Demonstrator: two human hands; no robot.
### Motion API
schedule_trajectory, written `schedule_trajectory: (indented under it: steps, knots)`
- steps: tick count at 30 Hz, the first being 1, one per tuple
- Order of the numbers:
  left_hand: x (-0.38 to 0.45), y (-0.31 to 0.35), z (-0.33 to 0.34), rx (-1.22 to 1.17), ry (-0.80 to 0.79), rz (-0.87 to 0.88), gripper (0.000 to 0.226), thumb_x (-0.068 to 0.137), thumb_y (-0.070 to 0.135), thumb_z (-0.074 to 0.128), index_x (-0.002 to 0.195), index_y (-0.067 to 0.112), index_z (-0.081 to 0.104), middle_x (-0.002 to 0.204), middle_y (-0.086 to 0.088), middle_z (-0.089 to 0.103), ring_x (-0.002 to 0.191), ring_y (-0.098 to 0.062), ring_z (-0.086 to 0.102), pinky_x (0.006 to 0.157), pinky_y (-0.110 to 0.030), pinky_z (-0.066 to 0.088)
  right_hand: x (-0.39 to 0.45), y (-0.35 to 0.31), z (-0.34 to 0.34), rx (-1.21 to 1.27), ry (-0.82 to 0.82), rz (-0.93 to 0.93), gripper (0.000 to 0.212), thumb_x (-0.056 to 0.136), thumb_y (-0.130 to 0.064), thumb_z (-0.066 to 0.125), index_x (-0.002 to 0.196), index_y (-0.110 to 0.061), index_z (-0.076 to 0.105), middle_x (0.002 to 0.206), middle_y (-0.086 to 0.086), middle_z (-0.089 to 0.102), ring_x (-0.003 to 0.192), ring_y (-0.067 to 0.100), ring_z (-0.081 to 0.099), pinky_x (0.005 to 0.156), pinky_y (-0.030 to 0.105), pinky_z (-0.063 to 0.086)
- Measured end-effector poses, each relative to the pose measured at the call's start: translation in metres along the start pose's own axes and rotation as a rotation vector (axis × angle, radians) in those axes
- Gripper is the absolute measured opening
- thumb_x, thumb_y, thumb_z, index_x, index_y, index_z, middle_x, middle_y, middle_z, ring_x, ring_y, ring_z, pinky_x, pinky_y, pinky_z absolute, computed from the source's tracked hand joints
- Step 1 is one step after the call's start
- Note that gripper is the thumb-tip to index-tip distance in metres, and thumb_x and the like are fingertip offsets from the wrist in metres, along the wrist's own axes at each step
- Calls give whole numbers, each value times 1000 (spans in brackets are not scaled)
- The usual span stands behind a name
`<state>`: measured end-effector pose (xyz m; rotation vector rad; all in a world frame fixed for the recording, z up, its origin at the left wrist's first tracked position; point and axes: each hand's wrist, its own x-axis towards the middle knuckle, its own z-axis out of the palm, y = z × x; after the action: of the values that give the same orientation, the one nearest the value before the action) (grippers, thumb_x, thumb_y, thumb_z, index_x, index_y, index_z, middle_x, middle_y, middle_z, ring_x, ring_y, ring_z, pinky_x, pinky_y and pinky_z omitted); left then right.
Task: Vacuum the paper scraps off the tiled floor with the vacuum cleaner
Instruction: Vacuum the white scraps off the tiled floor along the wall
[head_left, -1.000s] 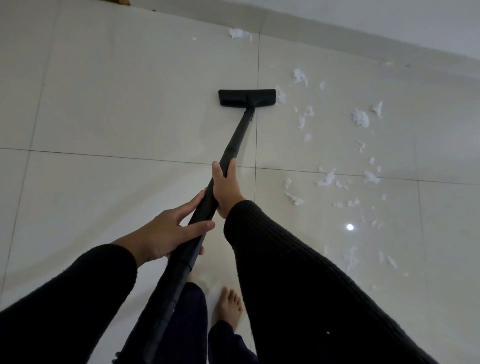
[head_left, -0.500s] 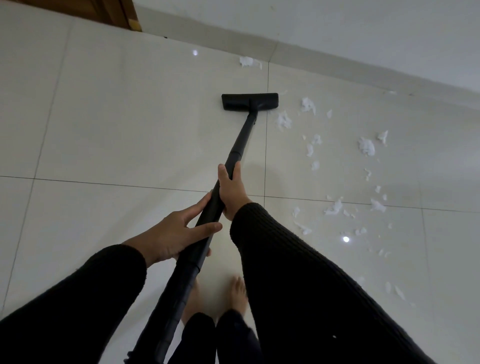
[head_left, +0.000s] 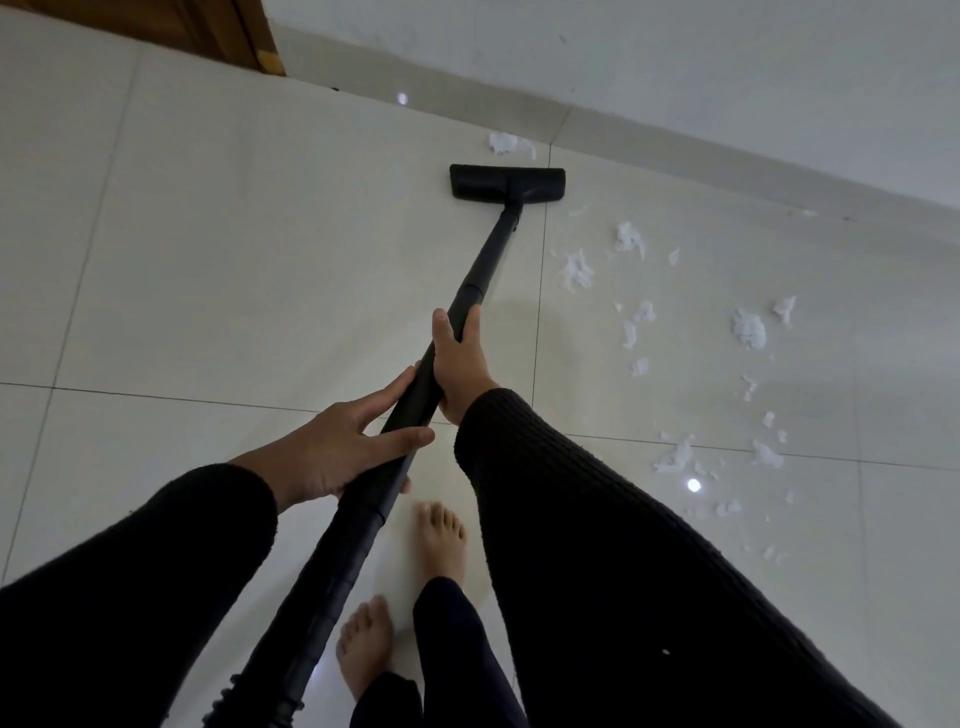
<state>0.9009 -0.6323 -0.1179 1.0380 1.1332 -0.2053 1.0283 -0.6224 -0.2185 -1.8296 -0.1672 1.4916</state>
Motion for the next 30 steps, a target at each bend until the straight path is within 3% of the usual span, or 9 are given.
schedule_trajectory:
  steps: [2, 8, 30]
  knots:
    - [7, 10, -4, -5, 12, 2, 70, 88, 33, 62, 144, 50, 22, 57, 4, 70, 45, -6, 66, 41, -18, 49, 10, -8, 0, -11, -1, -3, 81, 87, -57, 48, 152, -47, 1, 152, 6, 39, 114, 29, 50, 108, 56, 44]
    - [22, 36, -14, -25, 29, -13, 68, 88, 32, 63, 144, 49, 27, 56, 7, 70, 43, -7, 65, 42, -19, 51, 31, -36, -5, -2, 1, 20, 71, 99, -47, 45, 155, -42, 0, 154, 4, 34, 133, 30, 45, 111, 51, 42]
    - [28, 62, 15, -28, -59, 2, 67, 88, 33, 61, 145, 46, 28, 56, 5, 70, 44, -8, 65, 42, -19, 50, 24, -49, -55, -16, 104, 42, 70, 100, -48, 43, 154, -44, -1, 157, 3, 32, 134, 29, 43, 112, 52, 40]
